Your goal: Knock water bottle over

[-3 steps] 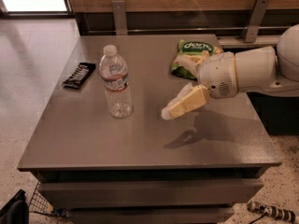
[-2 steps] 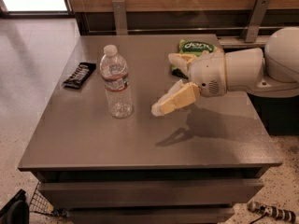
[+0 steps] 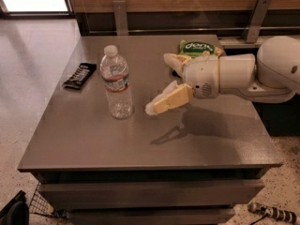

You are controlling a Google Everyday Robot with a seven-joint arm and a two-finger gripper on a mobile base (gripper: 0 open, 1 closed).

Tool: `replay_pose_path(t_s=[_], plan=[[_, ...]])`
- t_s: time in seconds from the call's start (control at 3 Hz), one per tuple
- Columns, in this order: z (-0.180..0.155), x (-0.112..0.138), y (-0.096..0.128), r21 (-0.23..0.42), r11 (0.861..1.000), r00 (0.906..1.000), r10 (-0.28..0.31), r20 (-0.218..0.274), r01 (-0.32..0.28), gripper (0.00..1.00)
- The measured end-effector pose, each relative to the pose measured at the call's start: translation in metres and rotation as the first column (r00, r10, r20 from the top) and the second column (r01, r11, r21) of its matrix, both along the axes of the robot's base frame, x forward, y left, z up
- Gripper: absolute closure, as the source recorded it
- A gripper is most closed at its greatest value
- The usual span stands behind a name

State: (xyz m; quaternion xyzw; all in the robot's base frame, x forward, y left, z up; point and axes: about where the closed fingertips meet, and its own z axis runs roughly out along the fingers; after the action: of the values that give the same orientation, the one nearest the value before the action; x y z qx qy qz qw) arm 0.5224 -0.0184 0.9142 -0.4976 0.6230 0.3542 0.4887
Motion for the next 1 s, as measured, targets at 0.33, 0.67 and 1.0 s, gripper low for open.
replay_pose_path(t_s=[0.33, 0.67, 1.0], plan=[[0.002, 0.011, 0.021, 0.084, 0.996, 0.9993, 0.021, 0.032, -0.024, 0.0], [0.004, 0.015, 0.036, 0.128, 0.99, 0.9977, 0.044, 0.051, -0.051, 0.0], [0.003, 0.016, 0.054, 0.16, 0.984, 0.9952, 0.074, 0.064, -0.083, 0.0]])
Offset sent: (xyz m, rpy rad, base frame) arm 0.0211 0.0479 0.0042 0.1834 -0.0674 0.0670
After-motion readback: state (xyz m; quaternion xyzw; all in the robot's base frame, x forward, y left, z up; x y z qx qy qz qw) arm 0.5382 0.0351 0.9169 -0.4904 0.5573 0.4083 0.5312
